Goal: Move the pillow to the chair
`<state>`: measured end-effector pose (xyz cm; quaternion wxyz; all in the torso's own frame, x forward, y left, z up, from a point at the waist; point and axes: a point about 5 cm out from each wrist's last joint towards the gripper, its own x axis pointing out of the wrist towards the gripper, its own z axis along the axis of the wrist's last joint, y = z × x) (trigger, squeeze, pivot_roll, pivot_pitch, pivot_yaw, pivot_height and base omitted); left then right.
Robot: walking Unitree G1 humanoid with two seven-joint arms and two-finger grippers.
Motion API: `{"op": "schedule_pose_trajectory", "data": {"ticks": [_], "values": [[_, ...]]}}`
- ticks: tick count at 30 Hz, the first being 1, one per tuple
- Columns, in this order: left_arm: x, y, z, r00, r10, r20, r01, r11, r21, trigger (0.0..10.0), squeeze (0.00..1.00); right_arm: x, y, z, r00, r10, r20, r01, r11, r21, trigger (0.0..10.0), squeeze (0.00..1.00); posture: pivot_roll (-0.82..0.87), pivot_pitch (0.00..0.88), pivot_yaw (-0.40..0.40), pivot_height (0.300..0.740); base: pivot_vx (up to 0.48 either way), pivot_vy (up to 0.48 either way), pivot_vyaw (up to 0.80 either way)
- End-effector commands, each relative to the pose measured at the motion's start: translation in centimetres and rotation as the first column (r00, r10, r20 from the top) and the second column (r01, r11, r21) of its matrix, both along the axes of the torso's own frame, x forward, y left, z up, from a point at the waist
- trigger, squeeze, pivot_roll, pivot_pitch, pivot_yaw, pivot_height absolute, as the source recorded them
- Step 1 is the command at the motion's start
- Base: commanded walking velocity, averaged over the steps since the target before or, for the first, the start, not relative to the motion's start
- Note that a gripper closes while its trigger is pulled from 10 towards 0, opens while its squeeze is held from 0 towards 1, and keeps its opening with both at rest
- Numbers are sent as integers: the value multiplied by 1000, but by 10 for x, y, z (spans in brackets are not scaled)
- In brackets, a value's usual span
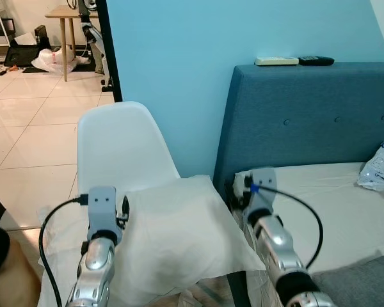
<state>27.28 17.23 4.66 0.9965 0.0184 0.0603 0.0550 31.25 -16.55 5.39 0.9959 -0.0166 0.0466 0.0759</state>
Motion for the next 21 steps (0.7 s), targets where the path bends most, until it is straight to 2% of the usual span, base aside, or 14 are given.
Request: {"op": "schedule_pose_trajectory", "data": {"ticks": [1,5,9,14,21], "values": [[-1,-3,-3,1000,-1,-22,1,1000,-10,10000,0,1,2,2,1000,-3,9,3,1000,-1,10000,0,46,4,-27,740,0,0,0],[0,-6,-4,999,25,-33,-26,999,-23,10000,0,-2,5,-1,1000,-31,3,30,999,32,10000,0,47,8,-26,740,0,0,0],[0,-10,1,1000,3,-1,-3,999,-52,10000,0,-1,12,3,1000,-13,20,12,998,59,10000,0,37,9,-23,740,0,0,0],[3,-12,3,1000,-11,16,12,998,-54,10000,0,2,12,6,999,-20,26,19,998,63,10000,0,34,8,-25,740,0,0,0],[6,-21,9,998,-55,38,57,998,-39,10000,0,3,9,7,1000,-22,5,22,997,72,10000,0,23,7,-25,740,0,0,-800]]}}
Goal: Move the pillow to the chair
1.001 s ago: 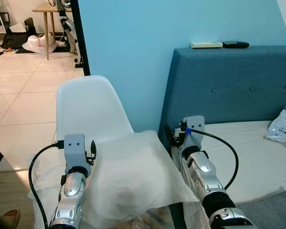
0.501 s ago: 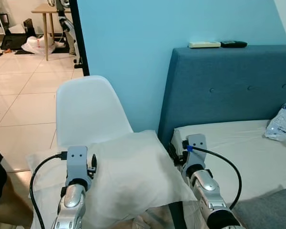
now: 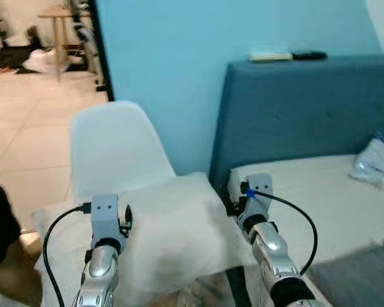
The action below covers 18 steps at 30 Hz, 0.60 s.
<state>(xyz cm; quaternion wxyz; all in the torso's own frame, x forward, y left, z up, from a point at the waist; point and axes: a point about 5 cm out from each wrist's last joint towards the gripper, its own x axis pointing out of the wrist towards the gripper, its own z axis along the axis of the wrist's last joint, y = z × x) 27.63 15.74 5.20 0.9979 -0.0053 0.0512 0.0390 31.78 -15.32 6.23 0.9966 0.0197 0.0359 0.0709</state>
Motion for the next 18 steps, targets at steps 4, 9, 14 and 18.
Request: {"op": "schedule_pose_trajectory", "data": {"ticks": [4,9,14,18], "values": [[4,-10,5,999,-43,20,43,999,6,10000,0,-3,-3,-3,1000,-9,-26,9,1000,-1,10000,0,19,8,-25,740,0,0,-800],[5,-10,6,999,-41,25,41,999,14,10000,0,-4,-2,-2,1000,-6,-28,6,1000,3,10000,0,16,11,-26,740,0,0,-800],[4,-9,5,999,-34,21,34,999,10,10000,0,-4,-2,-2,1000,-3,-29,3,1000,6,10000,0,18,11,-28,740,0,0,-800],[2,-7,3,999,-32,17,31,999,9,10000,0,-5,-2,-3,999,-3,-36,3,1000,4,10000,0,19,12,-30,740,0,0,-800]]}}
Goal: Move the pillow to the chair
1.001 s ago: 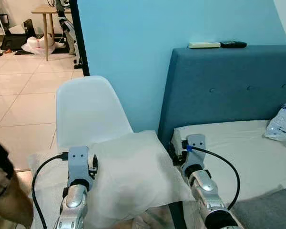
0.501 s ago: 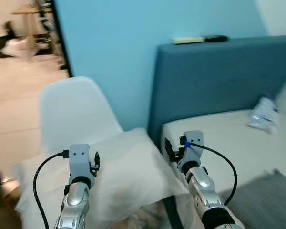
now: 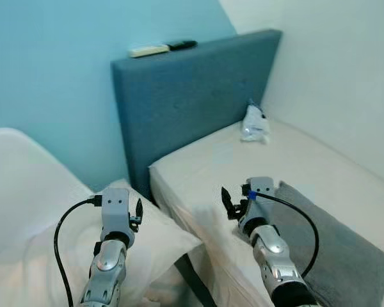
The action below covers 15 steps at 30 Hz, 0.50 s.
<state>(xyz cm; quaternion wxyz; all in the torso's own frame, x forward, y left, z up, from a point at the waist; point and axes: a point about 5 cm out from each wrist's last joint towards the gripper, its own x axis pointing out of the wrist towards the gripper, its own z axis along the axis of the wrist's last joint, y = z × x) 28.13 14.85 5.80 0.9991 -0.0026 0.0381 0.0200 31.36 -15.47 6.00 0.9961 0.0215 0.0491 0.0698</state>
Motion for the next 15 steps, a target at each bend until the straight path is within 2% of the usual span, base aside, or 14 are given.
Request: {"op": "schedule_pose_trajectory", "data": {"ticks": [1,15], "values": [[-4,2,-6,1000,-2,-21,2,1000,8,10000,0,-1,0,-2,1000,-3,-14,3,1000,-2,10000,0,20,14,-30,740,0,0,-800],[-5,4,-7,1000,-7,-18,7,1000,14,10000,0,-5,-1,-4,1000,-11,-27,11,1000,-10,10000,0,19,24,-32,740,0,0,-800]]}}
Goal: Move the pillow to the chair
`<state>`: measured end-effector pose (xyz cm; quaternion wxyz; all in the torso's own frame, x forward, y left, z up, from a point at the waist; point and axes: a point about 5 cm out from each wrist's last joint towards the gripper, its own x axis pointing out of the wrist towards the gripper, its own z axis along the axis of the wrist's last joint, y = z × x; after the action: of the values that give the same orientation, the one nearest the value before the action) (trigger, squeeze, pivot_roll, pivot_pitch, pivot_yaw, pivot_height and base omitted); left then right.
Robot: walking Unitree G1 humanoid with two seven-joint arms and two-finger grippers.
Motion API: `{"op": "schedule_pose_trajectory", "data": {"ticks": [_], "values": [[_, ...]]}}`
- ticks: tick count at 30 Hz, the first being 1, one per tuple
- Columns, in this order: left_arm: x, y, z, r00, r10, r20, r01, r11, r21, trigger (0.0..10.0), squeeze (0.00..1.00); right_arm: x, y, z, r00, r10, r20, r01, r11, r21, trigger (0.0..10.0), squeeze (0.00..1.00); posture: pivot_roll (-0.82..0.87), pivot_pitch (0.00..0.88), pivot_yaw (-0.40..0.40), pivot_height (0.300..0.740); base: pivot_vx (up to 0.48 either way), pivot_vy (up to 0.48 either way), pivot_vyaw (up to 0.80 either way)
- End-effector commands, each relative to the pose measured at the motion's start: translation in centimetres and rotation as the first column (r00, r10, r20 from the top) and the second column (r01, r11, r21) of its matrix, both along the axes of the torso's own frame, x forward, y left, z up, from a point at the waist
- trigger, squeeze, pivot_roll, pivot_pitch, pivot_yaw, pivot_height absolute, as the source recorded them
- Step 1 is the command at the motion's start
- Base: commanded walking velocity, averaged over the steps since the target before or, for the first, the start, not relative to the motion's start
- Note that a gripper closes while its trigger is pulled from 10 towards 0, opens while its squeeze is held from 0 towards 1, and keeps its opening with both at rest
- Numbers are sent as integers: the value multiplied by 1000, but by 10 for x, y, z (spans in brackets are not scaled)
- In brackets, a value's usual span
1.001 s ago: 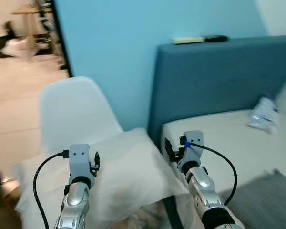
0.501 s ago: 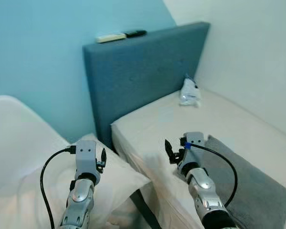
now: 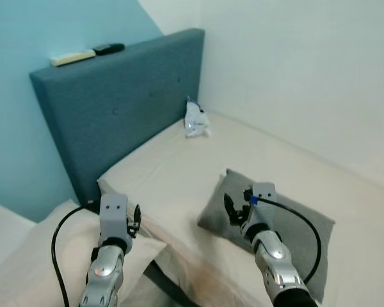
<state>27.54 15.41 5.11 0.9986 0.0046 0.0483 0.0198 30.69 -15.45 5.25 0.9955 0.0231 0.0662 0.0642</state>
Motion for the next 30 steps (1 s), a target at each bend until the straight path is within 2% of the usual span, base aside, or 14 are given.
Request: {"op": "schedule_pose_trajectory", "data": {"ticks": [1,30], "values": [[1,-2,0,1000,-7,3,7,1000,0,10000,0,2,-1,4,1000,0,7,0,1000,-11,10000,0,19,24,-31,740,0,0,-800],[-2,-6,-4,999,-40,-7,40,999,-11,10000,0,-5,-4,2,1000,-19,15,19,1000,10,10000,0,4,8,-11,740,0,0,-767]]}}
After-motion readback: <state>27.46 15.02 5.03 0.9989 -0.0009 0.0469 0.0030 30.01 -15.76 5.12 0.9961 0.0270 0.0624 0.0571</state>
